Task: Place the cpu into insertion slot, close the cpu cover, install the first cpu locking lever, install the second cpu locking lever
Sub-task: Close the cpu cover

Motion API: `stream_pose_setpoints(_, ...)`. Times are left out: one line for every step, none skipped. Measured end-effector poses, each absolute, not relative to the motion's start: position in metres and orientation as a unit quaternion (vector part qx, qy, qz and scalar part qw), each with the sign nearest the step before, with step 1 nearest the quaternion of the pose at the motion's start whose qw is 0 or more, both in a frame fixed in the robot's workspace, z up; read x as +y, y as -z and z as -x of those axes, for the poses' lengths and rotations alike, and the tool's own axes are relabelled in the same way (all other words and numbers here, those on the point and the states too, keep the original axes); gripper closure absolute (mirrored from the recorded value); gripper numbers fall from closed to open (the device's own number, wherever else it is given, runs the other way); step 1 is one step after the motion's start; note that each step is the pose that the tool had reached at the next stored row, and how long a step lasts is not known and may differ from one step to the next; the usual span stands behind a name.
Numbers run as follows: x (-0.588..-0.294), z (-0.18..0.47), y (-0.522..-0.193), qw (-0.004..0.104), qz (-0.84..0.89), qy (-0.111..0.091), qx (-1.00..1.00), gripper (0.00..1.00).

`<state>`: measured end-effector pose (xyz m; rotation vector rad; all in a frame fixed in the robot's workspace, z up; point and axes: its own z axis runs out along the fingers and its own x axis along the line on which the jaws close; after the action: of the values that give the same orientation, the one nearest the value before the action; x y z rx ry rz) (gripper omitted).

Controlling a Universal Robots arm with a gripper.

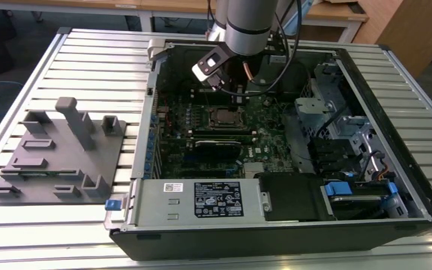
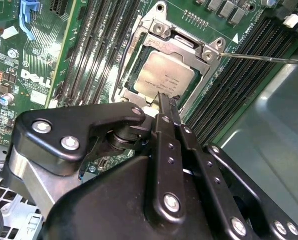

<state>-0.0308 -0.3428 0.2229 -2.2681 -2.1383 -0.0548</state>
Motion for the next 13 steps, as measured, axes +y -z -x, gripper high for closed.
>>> stream_pose_setpoints(-0.3428, 0.0308, -0.2229, 0.012, 0.727, 0.017, -0.686, 0.90)
stream_pose_setpoints(-0.3428, 0.0308, -0.2229, 0.012, 0.727, 0.017, -0.686, 0.90)
stream_pose_setpoints(-0.3428, 0.0308, -0.2228, 0.012, 0.727, 0.017, -0.686, 0.90)
stream_pose_setpoints(-0.3428, 0.0308, -0.2228, 0.012, 0.727, 0.017, -0.686, 0.90)
stream_pose_setpoints(-0.3428, 0.0308, -0.2228, 0.012, 0.727, 0.017, -0.686, 0.90)
stream_pose_setpoints(-0.3428, 0.0308, -0.2228, 0.012, 0.727, 0.017, -0.686, 0.90)
stream_pose_setpoints(-0.3428, 0.0308, -0.2227, 0.012, 0.727, 0.017, -0.686, 0.90)
stream_pose_setpoints(-0.3428, 0.0311, -0.2226, 0.012, 0.727, 0.017, -0.686, 0.90)
stream_pose_setpoints(-0.3428, 0.0318, -0.2224, 0.012, 0.727, 0.017, -0.686, 0.90)
stream_pose_setpoints(-0.3428, 0.0326, -0.2222, 0.012, 0.727, 0.017, -0.686, 0.90)
stream_pose_setpoints(-0.3428, 0.0332, -0.2221, 0.012, 0.727, 0.017, -0.686, 0.90)
stream_pose_setpoints(-0.3428, 0.0337, -0.2220, 0.012, 0.727, 0.017, -0.686, 0.90)
stream_pose_setpoints(-0.3428, 0.0339, -0.2219, 0.012, 0.727, 0.017, -0.686, 0.90)
